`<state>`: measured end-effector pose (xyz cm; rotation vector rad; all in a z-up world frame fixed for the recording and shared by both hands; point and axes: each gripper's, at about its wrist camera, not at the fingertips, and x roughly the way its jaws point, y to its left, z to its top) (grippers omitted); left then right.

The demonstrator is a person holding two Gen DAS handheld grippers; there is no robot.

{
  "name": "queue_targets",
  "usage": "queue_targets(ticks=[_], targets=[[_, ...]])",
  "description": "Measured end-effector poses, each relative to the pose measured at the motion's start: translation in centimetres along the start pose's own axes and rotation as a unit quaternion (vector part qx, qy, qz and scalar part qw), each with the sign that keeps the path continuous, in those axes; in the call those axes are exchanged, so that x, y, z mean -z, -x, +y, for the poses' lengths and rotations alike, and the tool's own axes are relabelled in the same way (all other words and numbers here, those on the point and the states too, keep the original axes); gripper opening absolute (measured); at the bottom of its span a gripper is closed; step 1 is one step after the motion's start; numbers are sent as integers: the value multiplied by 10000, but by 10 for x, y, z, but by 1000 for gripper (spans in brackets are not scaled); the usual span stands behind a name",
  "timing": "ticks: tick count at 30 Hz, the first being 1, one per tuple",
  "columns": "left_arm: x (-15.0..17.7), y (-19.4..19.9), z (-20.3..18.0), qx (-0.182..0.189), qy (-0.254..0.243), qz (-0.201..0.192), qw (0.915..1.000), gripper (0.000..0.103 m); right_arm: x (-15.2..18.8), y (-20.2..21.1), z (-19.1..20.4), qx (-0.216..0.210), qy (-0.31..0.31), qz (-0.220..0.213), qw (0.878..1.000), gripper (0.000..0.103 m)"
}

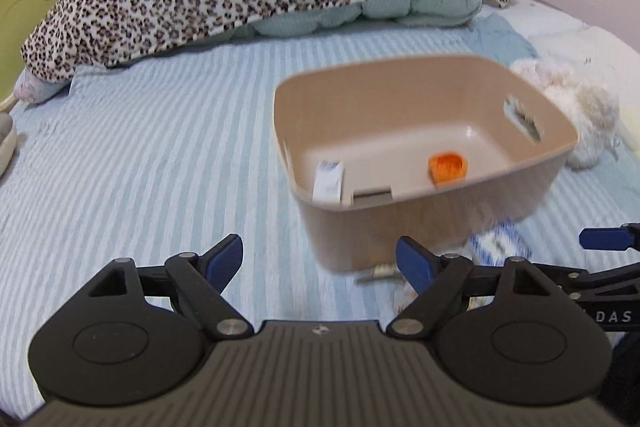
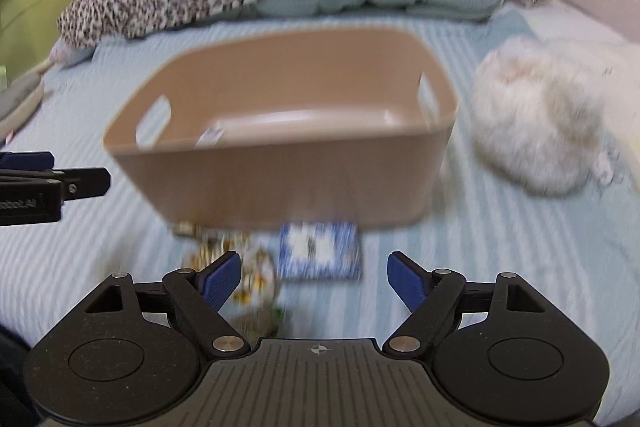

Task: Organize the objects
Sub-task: 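Grasp the green mesh bag with the right tool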

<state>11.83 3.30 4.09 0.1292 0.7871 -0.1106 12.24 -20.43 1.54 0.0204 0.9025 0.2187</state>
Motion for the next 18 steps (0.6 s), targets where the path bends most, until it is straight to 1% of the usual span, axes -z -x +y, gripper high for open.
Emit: queue_targets(ticks=[3, 8, 11, 14, 15, 16, 17, 18], targets=[[16, -3, 2, 29, 17, 135, 9999, 84, 15, -11, 1, -114, -88, 271, 9995, 82], [37, -15, 1, 48, -32, 355, 9994, 84, 36, -30, 16, -133, 292, 627, 9975, 81], [41, -22, 1, 115, -25, 438, 9990, 84, 42, -39, 22, -129, 433, 701, 9965, 81], [46, -29, -2, 162, -29, 479, 9987, 84, 46, -48, 21, -300, 432, 717, 9960, 76], [47, -31, -2, 185, -28, 491, 9986, 84, 46, -49, 20, -327, 404, 703, 9962, 72], [49, -33, -4, 212, -24, 501, 9985, 84, 46, -49, 19, -376, 382, 666, 9963, 62], [50, -36, -6, 243, -15, 512, 9984, 84, 45, -49, 18, -424, 362, 636, 9964, 58], [51, -38, -6, 273, -1, 523, 9983, 84, 44, -47, 18, -428, 342, 600, 9967, 48]])
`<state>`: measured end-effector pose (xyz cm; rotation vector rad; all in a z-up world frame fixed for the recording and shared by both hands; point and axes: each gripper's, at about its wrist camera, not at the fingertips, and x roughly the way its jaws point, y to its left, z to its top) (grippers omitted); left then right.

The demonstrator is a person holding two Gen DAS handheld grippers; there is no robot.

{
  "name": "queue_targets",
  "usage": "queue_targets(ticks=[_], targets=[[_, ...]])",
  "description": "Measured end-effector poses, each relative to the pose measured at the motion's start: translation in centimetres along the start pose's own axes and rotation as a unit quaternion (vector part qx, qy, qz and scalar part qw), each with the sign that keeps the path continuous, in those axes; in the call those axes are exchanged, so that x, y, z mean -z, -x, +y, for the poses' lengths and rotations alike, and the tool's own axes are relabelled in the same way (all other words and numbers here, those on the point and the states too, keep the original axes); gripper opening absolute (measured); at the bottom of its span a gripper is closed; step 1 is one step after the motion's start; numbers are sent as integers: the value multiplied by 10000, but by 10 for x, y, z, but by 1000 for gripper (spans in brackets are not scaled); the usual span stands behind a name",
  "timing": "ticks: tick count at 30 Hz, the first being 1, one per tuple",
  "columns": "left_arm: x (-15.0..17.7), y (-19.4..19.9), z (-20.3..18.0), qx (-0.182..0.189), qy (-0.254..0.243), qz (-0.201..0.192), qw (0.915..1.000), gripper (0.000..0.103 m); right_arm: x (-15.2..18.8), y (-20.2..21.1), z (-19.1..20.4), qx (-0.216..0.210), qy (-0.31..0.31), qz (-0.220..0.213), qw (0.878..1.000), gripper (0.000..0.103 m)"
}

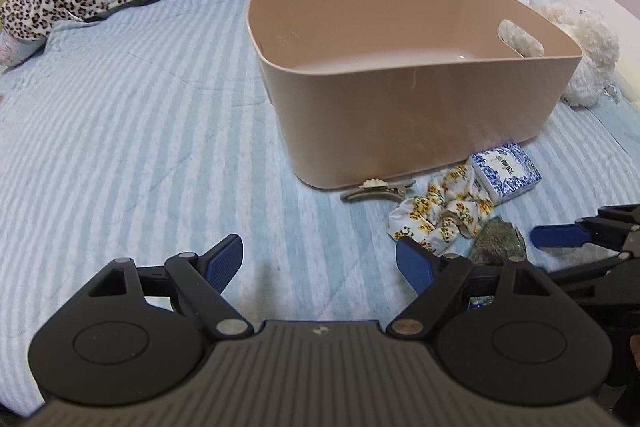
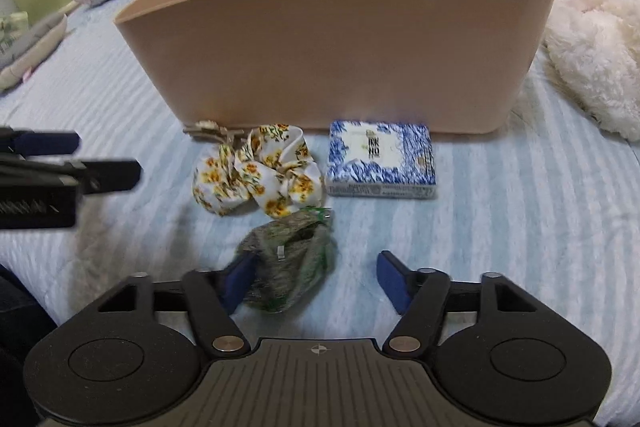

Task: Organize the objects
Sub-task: 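Grasp the green mesh bag with the right tool, then grasp the floral scrunchie with the left tool while right tool holds the bag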

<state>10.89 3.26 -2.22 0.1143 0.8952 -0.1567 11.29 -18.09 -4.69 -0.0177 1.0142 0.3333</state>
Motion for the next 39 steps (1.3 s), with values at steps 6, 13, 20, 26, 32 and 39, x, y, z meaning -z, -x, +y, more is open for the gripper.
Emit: queue_targets(ticks=[6, 13, 20, 26, 32, 39], targets=[[-6, -11, -9, 270, 156, -3, 9995, 84, -1, 7, -6, 50, -123, -121, 9998, 30], [-14, -25, -40, 565, -140, -23, 9983, 84, -3, 4, -18, 153, -268, -140, 9994, 30], [-5, -51, -49, 607, -375, 128, 9974, 69, -4, -3, -18, 139, -304, -116, 9994, 30], [-4, -50, -51, 1003, -332, 57, 9944, 29, -2, -1, -17, 142, -297, -138, 9994, 30], [-2, -39, -57, 1092, -533, 109, 9925, 9, -1, 4, -18, 99, -360, -193, 9991, 28], [3, -17, -51, 953, -464, -90, 9943, 8, 4, 19, -13, 82, -257, -336, 9991, 28]])
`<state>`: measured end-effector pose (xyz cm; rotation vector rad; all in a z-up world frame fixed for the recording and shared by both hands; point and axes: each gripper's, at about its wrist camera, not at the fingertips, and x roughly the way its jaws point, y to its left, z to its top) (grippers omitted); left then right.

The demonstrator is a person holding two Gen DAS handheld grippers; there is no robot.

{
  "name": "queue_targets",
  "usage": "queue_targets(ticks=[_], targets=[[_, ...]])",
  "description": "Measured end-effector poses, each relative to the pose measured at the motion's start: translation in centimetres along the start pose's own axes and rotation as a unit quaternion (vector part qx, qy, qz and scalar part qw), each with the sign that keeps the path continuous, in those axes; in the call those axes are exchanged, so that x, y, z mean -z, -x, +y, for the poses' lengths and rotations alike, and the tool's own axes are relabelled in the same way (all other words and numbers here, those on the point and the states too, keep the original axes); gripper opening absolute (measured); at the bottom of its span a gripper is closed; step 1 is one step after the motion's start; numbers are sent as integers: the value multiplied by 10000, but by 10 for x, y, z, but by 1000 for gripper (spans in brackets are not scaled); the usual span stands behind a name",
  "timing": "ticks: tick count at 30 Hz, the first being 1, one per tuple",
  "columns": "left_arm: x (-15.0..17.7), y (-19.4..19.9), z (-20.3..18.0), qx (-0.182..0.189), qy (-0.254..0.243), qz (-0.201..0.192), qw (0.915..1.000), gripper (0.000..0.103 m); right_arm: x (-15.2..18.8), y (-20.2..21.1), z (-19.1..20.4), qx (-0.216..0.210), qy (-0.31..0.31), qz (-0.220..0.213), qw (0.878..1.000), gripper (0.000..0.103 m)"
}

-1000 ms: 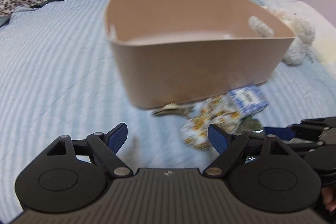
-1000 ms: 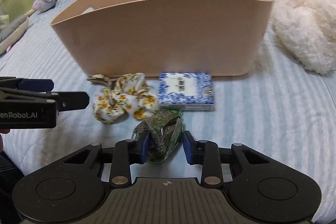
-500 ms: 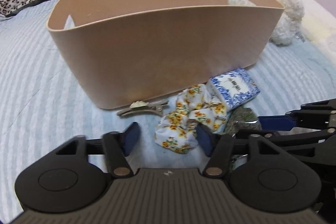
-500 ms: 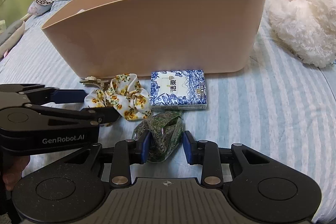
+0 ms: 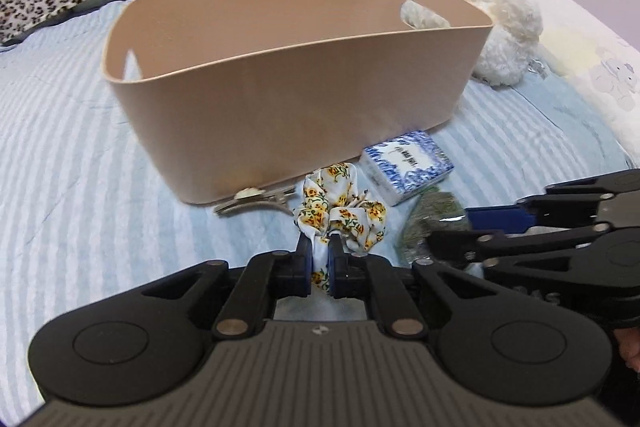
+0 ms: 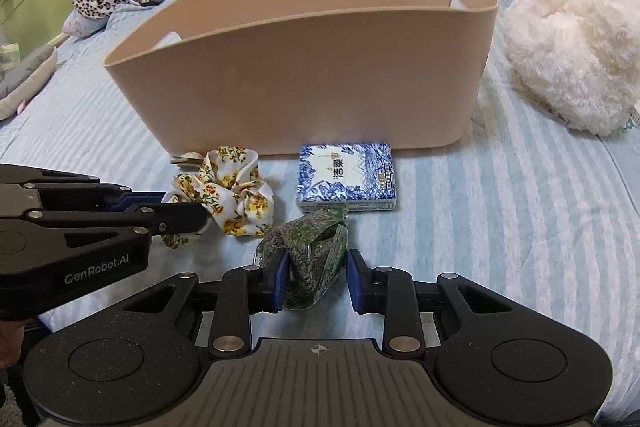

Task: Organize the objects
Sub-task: 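Grasp the floral scrunchie with the left tool while right tool holds the bag, then carry the scrunchie and mesh bag over the basket with both tools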

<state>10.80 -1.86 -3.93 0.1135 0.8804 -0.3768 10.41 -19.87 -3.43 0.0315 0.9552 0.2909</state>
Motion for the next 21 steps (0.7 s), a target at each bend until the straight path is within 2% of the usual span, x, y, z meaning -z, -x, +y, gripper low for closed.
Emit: queue_targets(ticks=[13, 21], targets=[[4, 49, 11, -129, 242, -510, 9983, 8, -5, 45, -1, -15, -57, -596, 9982, 28], [-8, 88, 15, -193, 315, -1015, 9941, 8, -24, 70, -7, -83, -158, -1035, 9945, 28]])
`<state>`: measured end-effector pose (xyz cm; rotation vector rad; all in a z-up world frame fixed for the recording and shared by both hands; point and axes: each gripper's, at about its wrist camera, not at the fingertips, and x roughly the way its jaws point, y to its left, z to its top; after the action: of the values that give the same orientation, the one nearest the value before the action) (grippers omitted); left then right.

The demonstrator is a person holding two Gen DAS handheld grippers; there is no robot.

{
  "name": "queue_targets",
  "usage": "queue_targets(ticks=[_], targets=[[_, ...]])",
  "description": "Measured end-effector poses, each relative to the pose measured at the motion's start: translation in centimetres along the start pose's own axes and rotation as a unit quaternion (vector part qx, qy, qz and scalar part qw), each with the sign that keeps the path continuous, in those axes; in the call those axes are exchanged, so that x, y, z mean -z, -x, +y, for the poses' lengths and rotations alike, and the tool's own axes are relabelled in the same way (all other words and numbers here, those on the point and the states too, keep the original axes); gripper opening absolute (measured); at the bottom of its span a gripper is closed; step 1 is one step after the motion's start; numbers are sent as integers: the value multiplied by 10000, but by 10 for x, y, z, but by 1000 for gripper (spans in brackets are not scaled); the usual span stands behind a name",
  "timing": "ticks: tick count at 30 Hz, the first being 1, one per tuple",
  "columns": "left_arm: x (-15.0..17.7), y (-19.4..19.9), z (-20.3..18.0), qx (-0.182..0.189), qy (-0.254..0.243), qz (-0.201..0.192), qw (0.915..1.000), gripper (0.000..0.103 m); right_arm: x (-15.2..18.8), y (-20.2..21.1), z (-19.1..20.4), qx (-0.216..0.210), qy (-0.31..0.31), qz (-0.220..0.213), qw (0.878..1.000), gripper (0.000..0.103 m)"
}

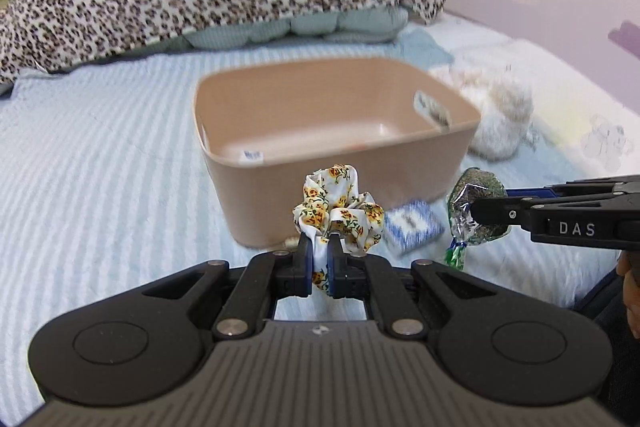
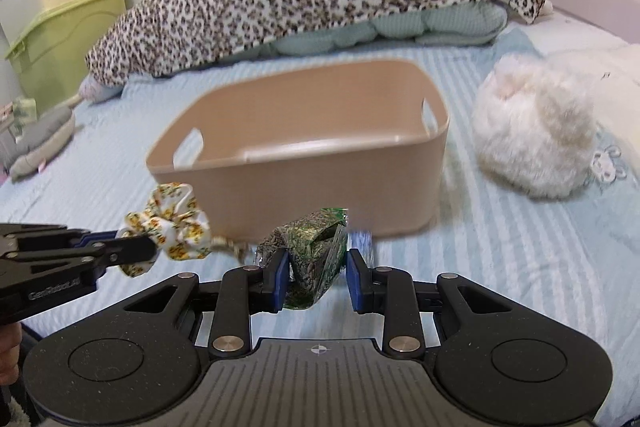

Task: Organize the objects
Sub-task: 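Carry the scrunchie and mesh bag over the basket with both tools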

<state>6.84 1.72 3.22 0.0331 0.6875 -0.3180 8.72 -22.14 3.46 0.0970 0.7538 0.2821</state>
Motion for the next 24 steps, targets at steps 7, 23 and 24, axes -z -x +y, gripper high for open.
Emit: queue_targets(ticks=[7, 23, 24], targets=[[-42, 22, 11, -241, 103, -591, 9979, 8, -38, 17, -5, 4, -62, -522, 9986, 28], [-101, -62, 18, -531, 304, -427, 9972, 8, -101, -30, -16, 271, -209, -840, 9959, 28], [-103, -70, 19, -556, 334, -347, 9973, 8, -102, -37, -17, 311, -195, -809, 9960, 28]])
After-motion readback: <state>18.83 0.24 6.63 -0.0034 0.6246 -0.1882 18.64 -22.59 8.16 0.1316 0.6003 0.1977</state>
